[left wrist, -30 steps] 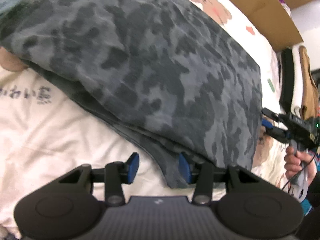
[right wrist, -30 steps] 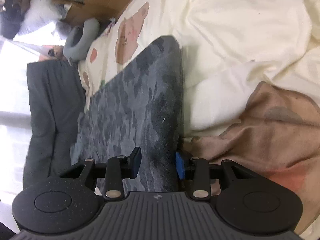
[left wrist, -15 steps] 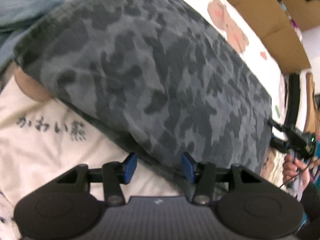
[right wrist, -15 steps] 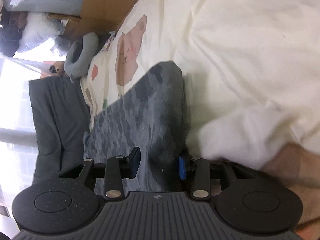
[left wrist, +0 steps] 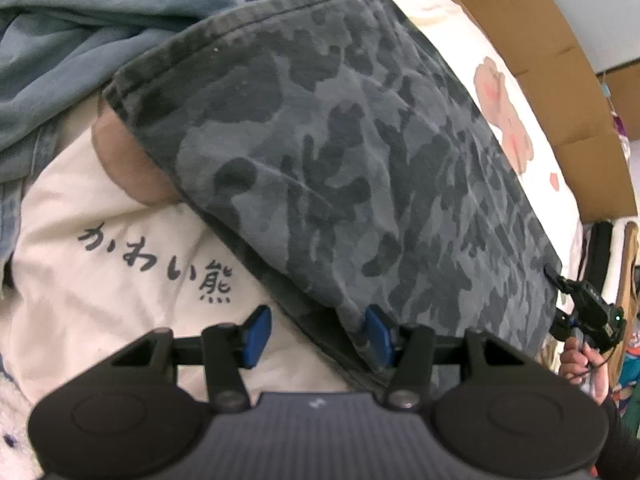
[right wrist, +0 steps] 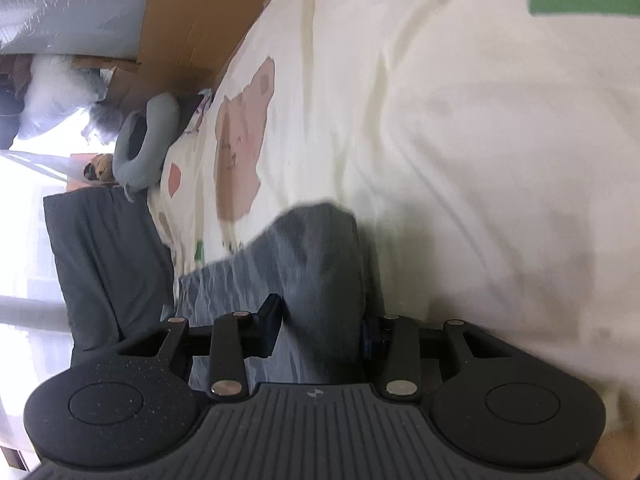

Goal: Fold clothes
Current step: 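Grasp the pants edge with the right tool and lift it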

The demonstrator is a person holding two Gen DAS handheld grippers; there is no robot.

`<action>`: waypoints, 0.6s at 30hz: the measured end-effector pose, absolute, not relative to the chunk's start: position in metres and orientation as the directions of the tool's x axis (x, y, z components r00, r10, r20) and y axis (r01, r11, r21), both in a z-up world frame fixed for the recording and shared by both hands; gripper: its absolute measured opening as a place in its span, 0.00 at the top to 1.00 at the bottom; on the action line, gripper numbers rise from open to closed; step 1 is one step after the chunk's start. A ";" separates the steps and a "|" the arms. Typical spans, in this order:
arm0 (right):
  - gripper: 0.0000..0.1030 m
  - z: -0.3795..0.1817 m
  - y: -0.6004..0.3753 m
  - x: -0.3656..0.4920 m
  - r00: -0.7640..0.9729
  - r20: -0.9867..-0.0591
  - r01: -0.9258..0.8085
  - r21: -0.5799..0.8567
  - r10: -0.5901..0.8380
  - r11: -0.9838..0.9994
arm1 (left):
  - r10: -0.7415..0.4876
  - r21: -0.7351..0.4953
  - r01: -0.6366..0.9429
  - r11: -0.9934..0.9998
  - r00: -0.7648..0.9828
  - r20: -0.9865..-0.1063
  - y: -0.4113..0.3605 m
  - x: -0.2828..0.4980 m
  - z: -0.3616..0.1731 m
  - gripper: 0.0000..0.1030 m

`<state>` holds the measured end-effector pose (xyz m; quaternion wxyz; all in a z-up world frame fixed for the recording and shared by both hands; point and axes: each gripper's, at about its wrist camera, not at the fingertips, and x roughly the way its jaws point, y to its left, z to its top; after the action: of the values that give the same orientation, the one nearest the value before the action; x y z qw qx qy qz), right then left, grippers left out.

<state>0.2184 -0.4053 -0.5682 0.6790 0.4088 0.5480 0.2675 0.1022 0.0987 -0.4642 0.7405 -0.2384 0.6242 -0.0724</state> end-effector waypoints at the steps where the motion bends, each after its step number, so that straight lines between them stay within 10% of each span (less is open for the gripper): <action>1: 0.62 -0.569 -0.404 0.223 0.255 -0.525 0.078 0.848 0.812 0.524 | -0.406 -0.447 -0.193 0.874 0.217 -0.888 0.099 0.103 -0.464 0.47; 8: 0.89 -0.547 -0.401 0.230 0.169 -0.518 -0.080 0.841 0.839 0.535 | -0.395 -0.450 -0.219 0.866 0.252 -0.883 0.105 0.106 -0.470 0.47; 18: 0.94 -0.494 -0.406 0.253 0.190 -0.504 -0.143 0.835 0.843 0.532 | -0.427 -0.482 -0.204 0.852 0.260 -0.866 0.104 0.108 -0.471 0.47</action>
<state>0.2527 -0.4055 -0.4942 0.6968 0.3305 0.5293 0.3535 0.1080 0.1037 -0.4706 0.7495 -0.2613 0.6037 -0.0746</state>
